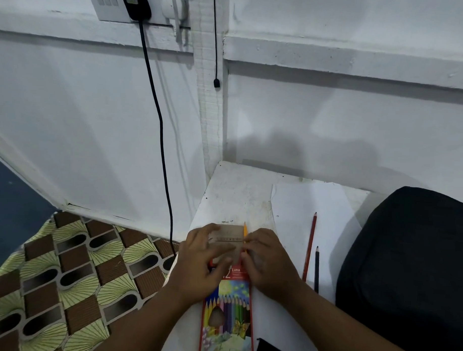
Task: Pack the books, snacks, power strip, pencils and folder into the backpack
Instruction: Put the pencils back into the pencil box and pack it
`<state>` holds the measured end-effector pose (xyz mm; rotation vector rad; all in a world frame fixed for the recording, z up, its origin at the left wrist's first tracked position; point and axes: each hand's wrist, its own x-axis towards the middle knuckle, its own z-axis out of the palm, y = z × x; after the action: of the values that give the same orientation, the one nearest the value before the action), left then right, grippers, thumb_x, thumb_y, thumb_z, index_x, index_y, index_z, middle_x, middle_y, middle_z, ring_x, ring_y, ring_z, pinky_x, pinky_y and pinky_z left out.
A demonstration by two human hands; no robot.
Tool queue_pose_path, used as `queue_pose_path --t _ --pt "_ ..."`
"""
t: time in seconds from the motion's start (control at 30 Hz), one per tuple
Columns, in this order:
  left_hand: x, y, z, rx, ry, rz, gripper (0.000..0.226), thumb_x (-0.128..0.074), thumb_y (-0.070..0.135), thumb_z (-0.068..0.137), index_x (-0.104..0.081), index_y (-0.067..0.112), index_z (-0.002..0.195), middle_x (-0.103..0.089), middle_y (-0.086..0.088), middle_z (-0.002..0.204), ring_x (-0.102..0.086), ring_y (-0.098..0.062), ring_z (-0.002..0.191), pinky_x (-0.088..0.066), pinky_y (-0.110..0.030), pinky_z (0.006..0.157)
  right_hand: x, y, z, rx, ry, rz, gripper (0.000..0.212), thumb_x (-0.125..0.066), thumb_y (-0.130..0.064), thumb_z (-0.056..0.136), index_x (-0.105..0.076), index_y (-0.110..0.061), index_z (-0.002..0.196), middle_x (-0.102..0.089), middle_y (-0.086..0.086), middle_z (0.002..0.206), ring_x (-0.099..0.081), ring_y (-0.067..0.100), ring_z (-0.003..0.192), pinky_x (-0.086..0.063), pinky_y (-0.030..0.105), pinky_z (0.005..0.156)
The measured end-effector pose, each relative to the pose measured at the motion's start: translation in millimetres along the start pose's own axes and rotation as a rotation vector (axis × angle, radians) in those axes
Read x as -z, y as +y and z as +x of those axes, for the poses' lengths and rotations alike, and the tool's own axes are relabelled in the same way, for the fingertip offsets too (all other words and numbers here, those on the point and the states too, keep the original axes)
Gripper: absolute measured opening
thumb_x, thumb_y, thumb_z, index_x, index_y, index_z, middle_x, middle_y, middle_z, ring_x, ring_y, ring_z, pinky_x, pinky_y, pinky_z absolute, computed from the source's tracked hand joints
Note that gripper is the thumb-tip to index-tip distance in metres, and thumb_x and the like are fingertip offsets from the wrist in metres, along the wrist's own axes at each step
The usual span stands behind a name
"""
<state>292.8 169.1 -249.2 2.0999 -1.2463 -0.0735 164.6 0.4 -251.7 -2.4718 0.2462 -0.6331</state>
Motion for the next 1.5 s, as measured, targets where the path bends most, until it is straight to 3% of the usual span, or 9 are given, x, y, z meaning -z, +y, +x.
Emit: queue_pose_path --t 0.07,0.2,0.37,0.53,0.67,0.8,0.97,1.23,1.5 --pt "1 1 0 -0.017 -0.014 0.012 0.029 -0.056 0.054 0.091 -0.068 0.045 0.115 -0.043 0.016 0.143 -0.032 -0.005 0.133 -0.033 -0.036 0.095 1 0 -1 0.005 0.029 0.024 0.019 -0.056 -0.023 0.094 -0.068 -0.01 0.102 -0.063 0.001 0.102 -0.052 0.011 0.098 -0.041 0.019 0.092" --pt "-2 -3 0 0.02 0.025 -0.016 0.031 -0.065 0.047 0.086 -0.068 0.039 0.116 -0.046 0.014 0.141 -0.033 -0.003 0.132 -0.033 -0.031 0.098 -6 8 -2 -0.059 0.006 0.009 0.037 -0.052 -0.028 0.097 -0.061 -0.008 0.127 -0.059 0.004 0.13 -0.048 0.013 0.125 -0.037 0.028 0.111" --pt "-7 -6 4 0.058 0.079 -0.009 0.036 -0.059 0.044 0.088 -0.067 0.03 0.12 -0.047 0.018 0.138 -0.035 0.001 0.127 -0.032 -0.026 0.101 -4 5 -3 -0.006 0.021 0.024 0.025 -0.054 -0.026 0.092 -0.073 -0.011 0.098 -0.068 0.002 0.114 -0.057 0.014 0.115 -0.042 0.031 0.107" --pt "-3 -1 3 0.034 0.063 -0.003 0.029 -0.057 0.046 0.092 -0.068 0.038 0.118 -0.047 0.015 0.145 -0.034 -0.004 0.134 -0.036 -0.037 0.101 -3 3 -2 -0.098 0.03 0.037 0.032 -0.053 -0.031 0.091 -0.068 -0.008 0.109 -0.066 0.004 0.113 -0.056 0.013 0.109 -0.034 0.011 0.104" --pt "-1 1 -1 0.019 -0.042 0.077 0.03 -0.053 0.048 0.093 -0.063 0.048 0.121 -0.034 0.019 0.156 -0.018 -0.01 0.147 -0.026 -0.044 0.103 -5 5 -2 -0.077 -0.01 0.023 0.024 -0.057 -0.03 0.09 -0.07 -0.01 0.095 -0.066 0.002 0.104 -0.055 0.011 0.102 -0.046 0.023 0.094" --pt "0 1 -2 0.0 -0.059 0.072 0.028 -0.052 0.051 0.09 -0.066 0.051 0.114 -0.033 0.018 0.156 -0.017 -0.013 0.147 -0.026 -0.044 0.103 1 4 -2 -0.153 0.024 0.116 0.02 -0.06 -0.028 0.084 -0.073 -0.013 0.091 -0.065 0.0 0.104 -0.053 0.003 0.102 -0.041 0.007 0.09" --pt "0 3 0 0.011 0.014 0.043 0.023 -0.064 0.049 0.085 -0.066 0.042 0.107 -0.041 0.016 0.148 -0.03 -0.014 0.141 -0.036 -0.045 0.1 2 0 0 -0.184 0.016 0.12 0.026 -0.062 -0.031 0.082 -0.072 -0.013 0.098 -0.064 -0.003 0.106 -0.052 0.001 0.101 -0.04 0.006 0.092" --pt "-2 0 2 0.032 0.119 -0.073 0.022 -0.054 0.031 0.082 -0.068 0.026 0.097 -0.055 0.006 0.132 -0.039 -0.006 0.124 -0.04 -0.039 0.094 7 3 7 -0.26 -0.027 0.124 0.015 -0.071 -0.025 0.075 -0.072 -0.019 0.089 -0.064 -0.009 0.099 -0.053 -0.003 0.099 -0.039 0.004 0.086" --pt "-3 -1 3 0.053 0.095 -0.056 0.027 -0.045 0.031 0.088 -0.066 0.019 0.099 -0.062 0.006 0.113 -0.053 -0.014 0.106 -0.05 -0.045 0.086 24 -12 8 -0.336 -0.211 0.074 0.035 -0.066 -0.031 0.092 -0.057 -0.023 0.126 -0.053 -0.017 0.122 -0.046 -0.003 0.11 -0.036 0.011 0.099"
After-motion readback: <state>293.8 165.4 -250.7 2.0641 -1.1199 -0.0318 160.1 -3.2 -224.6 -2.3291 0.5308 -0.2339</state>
